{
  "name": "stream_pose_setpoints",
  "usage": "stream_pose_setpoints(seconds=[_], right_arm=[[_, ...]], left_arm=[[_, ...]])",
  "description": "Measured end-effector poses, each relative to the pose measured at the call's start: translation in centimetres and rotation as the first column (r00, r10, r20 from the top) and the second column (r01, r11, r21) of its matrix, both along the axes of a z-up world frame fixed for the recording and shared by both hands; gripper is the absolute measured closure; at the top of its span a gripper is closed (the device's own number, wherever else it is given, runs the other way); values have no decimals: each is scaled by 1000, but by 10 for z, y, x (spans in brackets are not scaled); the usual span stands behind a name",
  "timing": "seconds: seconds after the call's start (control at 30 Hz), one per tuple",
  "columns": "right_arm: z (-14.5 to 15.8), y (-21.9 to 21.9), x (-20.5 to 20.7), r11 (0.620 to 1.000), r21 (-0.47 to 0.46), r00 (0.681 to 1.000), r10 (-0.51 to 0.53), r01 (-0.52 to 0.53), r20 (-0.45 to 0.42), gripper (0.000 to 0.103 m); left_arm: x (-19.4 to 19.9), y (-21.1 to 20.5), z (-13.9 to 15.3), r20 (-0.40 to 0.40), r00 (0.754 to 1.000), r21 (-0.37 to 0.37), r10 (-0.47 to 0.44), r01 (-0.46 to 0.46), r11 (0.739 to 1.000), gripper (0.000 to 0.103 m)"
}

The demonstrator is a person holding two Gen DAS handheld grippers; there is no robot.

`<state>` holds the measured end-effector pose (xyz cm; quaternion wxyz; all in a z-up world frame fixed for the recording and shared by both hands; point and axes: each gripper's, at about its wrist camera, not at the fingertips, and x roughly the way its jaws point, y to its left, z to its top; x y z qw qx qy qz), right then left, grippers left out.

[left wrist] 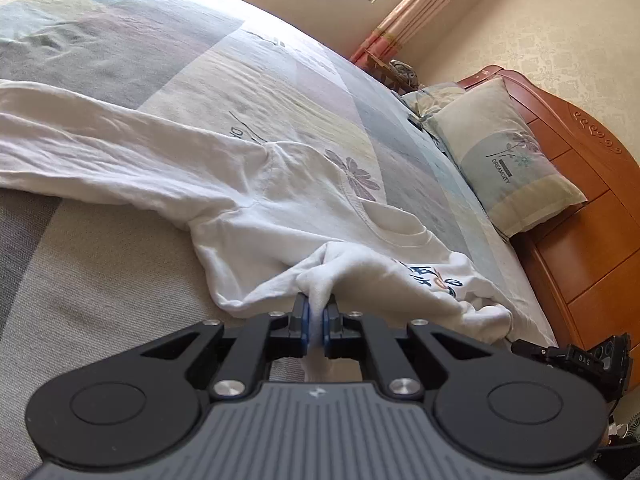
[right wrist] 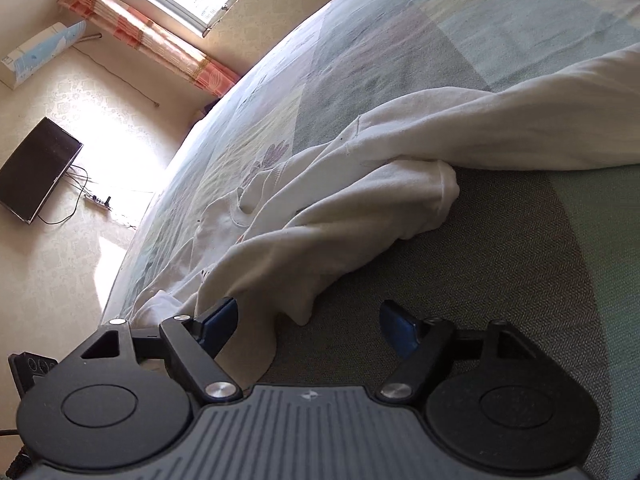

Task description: Fold clothes

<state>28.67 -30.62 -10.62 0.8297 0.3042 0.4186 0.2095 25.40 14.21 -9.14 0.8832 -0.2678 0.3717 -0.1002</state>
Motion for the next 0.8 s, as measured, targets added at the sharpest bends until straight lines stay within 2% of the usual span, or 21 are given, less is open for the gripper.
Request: stream_pose_setpoints(seconds=[0.17, 0.3, 0.43, 0.5, 0.63, 0.8], right_arm=[[-1, -4, -2, 996, -87, 999, -34, 35, 19, 20], [-11, -1, 12, 998, -59, 998, -31, 34, 57, 17], [-15, 3, 36, 997, -69, 991, -12, 21, 136, 15], [-15, 4, 46, 997, -82, 989, 6, 6, 147, 15], [2, 13, 42, 987, -122, 977, 125, -105, 174, 15], [28, 15, 17, 958, -88, 930, 285, -272, 231, 15]], left_arm=[[20, 7, -23, -66, 998, 2, -22, 23, 1000, 98], [23, 7, -29, -69, 997, -16, -19, 18, 1000, 99], [23, 6, -29, -73, 997, -13, -13, 12, 1000, 98], [23, 5, -28, -74, 997, -12, -10, 9, 1000, 98], [24, 4, -28, -77, 997, -9, -5, 4, 1000, 98], [23, 2, -27, -91, 996, 1, -1, 1, 1000, 98]])
